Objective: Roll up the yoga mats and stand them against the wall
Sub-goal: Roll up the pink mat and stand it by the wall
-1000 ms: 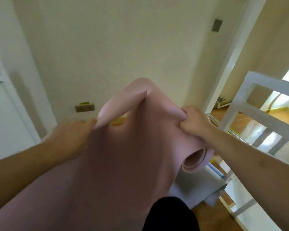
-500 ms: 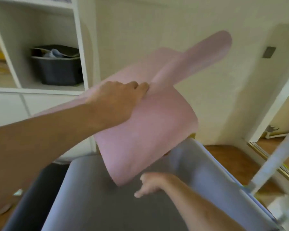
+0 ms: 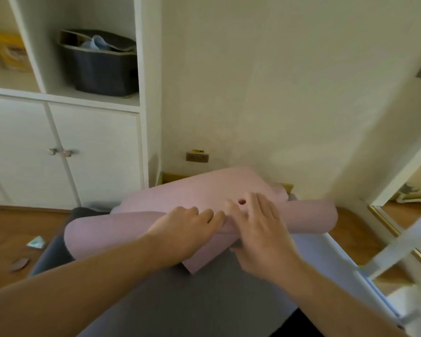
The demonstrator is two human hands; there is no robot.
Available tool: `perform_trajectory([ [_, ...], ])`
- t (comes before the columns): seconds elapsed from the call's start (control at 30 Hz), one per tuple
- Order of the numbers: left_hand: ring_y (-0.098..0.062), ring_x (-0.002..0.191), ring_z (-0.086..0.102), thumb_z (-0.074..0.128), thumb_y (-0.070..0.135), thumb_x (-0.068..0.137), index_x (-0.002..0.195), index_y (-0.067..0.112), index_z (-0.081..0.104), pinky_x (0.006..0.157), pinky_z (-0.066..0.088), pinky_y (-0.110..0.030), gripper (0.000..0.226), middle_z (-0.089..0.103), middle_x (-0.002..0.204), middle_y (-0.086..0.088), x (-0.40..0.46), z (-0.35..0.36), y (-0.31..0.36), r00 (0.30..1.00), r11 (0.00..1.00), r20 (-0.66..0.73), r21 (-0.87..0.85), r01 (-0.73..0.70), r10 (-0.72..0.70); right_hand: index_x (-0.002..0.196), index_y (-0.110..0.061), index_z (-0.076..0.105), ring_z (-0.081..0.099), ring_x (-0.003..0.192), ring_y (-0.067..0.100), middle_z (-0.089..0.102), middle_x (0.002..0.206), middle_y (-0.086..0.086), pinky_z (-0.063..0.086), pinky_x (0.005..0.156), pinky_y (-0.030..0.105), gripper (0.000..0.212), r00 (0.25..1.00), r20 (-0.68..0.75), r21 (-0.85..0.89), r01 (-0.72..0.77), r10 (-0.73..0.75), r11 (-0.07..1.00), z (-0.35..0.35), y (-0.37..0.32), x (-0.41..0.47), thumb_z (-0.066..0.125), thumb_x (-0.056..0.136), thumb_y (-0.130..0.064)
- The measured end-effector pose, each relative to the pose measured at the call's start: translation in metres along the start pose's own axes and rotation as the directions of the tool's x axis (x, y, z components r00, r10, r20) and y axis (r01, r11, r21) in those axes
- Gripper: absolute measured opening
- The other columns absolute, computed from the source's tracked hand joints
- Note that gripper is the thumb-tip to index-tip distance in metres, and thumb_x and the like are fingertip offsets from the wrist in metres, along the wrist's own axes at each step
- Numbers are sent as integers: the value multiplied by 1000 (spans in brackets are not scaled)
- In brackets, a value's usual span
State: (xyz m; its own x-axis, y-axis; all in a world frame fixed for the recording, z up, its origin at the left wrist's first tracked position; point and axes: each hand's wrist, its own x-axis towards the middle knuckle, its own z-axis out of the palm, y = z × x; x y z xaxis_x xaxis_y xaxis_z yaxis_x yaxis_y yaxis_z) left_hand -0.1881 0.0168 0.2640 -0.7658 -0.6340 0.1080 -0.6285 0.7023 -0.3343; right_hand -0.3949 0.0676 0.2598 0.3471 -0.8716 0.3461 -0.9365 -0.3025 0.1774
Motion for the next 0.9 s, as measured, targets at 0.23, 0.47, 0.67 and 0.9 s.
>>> perform_trajectory([
  [0.23,-17,84,64,82,40,86,137,22,47,71,54,-32,65,65,111,2,-36,66,-12,985,998,-170,-54,-34,24,76,-25,60,63,60,27,62,65,-3,48,58,33,36,986,164,16,7,-9,1000,52,1,6,83,51,-14],
  [0.47,-19,93,64,84,35,82,128,24,53,91,57,-40,57,65,112,1,-104,100,-69,986,987,-63,-42,153,-155,109,-23,55,69,94,34,69,104,3,37,65,39,13,979,192,77,48,-62,996,67,-37,17,57,98,-28],
  [0.67,-20,59,55,83,-1,59,90,17,53,51,35,-29,46,52,84,-3,-107,98,-86,969,975,-110,-61,215,-220,99,-21,46,69,83,31,68,97,3,36,61,37,46,995,96,107,31,-41,994,71,-46,23,72,90,-57],
  [0.9,-20,66,61,83,54,82,100,14,54,49,41,-29,53,56,95,-6,-106,94,-71,973,969,-44,-110,219,-225,93,-17,54,65,81,31,65,89,5,43,68,42,54,992,111,14,-57,55,998,70,-8,10,68,88,-69],
])
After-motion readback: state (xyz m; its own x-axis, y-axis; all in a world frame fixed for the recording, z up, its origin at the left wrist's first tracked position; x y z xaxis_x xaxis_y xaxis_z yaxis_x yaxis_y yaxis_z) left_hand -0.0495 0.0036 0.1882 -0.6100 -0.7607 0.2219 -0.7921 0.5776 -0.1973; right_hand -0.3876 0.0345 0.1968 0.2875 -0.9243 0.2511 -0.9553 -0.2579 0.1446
